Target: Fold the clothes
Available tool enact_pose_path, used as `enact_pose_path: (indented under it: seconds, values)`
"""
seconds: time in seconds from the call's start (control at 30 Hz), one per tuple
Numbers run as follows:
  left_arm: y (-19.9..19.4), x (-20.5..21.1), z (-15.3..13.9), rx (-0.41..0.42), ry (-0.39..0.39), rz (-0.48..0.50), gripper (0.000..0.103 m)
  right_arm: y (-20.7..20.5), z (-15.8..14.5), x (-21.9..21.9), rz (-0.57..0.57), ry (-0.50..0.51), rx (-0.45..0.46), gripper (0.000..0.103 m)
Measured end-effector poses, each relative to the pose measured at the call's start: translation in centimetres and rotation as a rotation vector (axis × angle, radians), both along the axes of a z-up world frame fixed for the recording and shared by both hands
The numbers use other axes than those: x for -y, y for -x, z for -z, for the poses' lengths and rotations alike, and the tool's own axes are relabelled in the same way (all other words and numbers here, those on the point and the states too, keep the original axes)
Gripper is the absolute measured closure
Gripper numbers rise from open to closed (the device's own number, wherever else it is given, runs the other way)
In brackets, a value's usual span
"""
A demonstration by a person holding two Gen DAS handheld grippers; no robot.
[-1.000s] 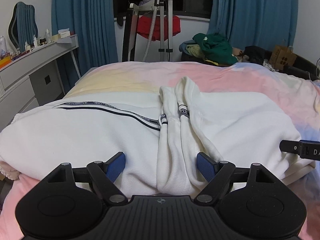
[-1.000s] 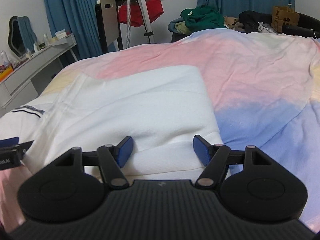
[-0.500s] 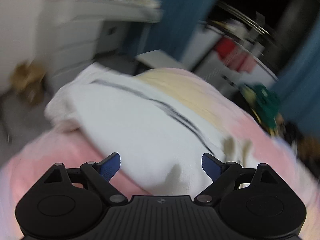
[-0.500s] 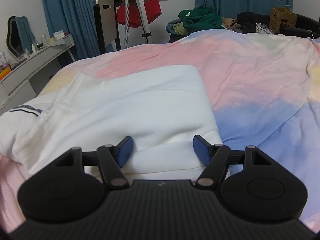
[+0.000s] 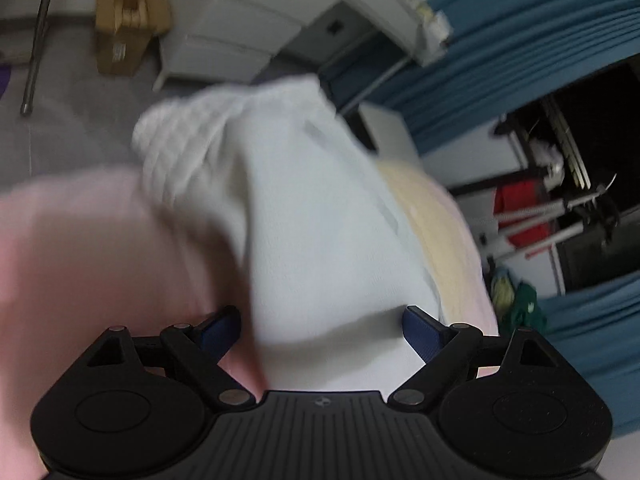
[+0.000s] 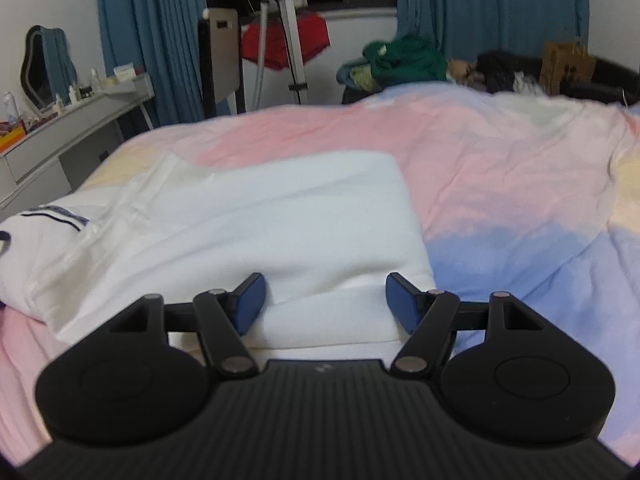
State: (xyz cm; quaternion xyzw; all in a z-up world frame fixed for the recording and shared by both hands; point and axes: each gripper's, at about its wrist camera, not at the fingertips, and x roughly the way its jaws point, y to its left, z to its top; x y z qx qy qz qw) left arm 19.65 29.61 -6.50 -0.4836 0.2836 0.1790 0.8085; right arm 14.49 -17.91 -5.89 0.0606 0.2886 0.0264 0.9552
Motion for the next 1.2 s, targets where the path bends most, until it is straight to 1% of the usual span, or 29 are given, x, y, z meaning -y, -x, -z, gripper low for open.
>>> enact_pose_path:
  seconds: [0.03, 0.1, 0.13, 0.2, 0.23, 0.3, 0.33, 0.37, 0.4, 0.43, 0.53, 0.63, 0.73, 0.87, 0.9, 0.97, 1.03, 1.1, 1.2]
  values:
    - [-0.2, -0.4, -0.1, 0.008, -0.030, -0.012, 0.015, 0.2, -0.3, 0.0, -0.004, -0.002, 0.019, 0.034]
    - [-0.4, -1.1, 0.3, 0.038, -0.046, -0.049, 0.017, 0.4, -0.6, -0.2, -0.017, -0.005, 0.039, 0.034]
    - [-0.5, -1.5, 0.4, 0.054, -0.049, -0.070, 0.020, 0.2, -0.4, -0.2, -0.027, -0.004, 0.029, 0.034]
    - [-0.6, -2.1, 0.7, 0.072, -0.036, -0.088, 0.023, -0.6, 0.5, -0.5, -0.040, 0.004, -0.028, 0.033]
    - [-0.9, -2.3, 0.7, 0.079, -0.043, -0.087, 0.029, -1.0, 1.1, -0.7, -0.045, 0.014, -0.056, 0.033]
    - [-1.2, -2.2, 0.4, 0.101, -0.061, -0.061, 0.045, -1.4, 1.9, -1.1, -0.048, 0.038, -0.072, 0.031]
    - [-1.3, -2.1, 0.2, 0.113, -0.070, -0.046, 0.059, -1.6, 2.0, -1.2, -0.049, 0.046, -0.071, 0.030]
    - [-1.7, -1.9, -0.3, 0.116, -0.086, -0.035, 0.066, -1.6, 2.0, -1.2, -0.048, 0.046, -0.072, 0.029]
    - [-1.9, -1.7, -0.9, 0.125, -0.108, -0.021, 0.071, -1.7, 2.0, -1.3, -0.047, 0.046, -0.072, 0.028]
    - [-1.9, -1.6, -1.5, 0.139, -0.132, -0.006, 0.080, -1.7, 2.0, -1.3, -0.046, 0.047, -0.073, 0.028]
    - [-1.7, 0.2, -4.3, 0.161, -0.244, 0.042, 0.083, -1.8, 2.0, -1.4, -0.040, 0.046, -0.074, 0.028]
    - [-1.7, 3.0, -7.5, 0.176, -0.380, 0.087, 0.084, -2.1, 1.6, -0.8, -0.031, 0.000, -0.079, 0.028]
    - [-2.1, 6.9, -11.1, 0.200, -0.511, 0.121, 0.085, -2.0, 0.9, 0.4, -0.009, -0.075, -0.091, 0.031]
    - [-2.2, 14.3, -15.8, 0.256, -0.707, 0.173, 0.085, -1.6, -0.1, 2.5, 0.049, -0.173, -0.087, 0.030]
    - [-2.1, 16.5, -16.6, 0.271, -0.743, 0.192, 0.085, -1.5, -0.4, 3.1, 0.067, -0.194, -0.084, 0.030]
    - [-1.9, 21.2, -18.0, 0.302, -0.801, 0.236, 0.085, -1.1, -1.1, 4.3, 0.110, -0.212, -0.065, 0.030]
    - [-1.7, 25.9, -19.2, 0.337, -0.852, 0.277, 0.085, -0.4, -2.4, 6.0, 0.151, -0.232, -0.029, 0.030]
    - [-1.6, 30.4, -19.6, 0.378, -0.887, 0.311, 0.086, 0.4, -3.7, 8.2, 0.194, -0.288, 0.016, 0.030]
    - [-1.6, 37.3, -18.7, 0.436, -0.916, 0.359, 0.086, 1.4, -5.1, 11.5, 0.255, -0.368, 0.074, 0.030]
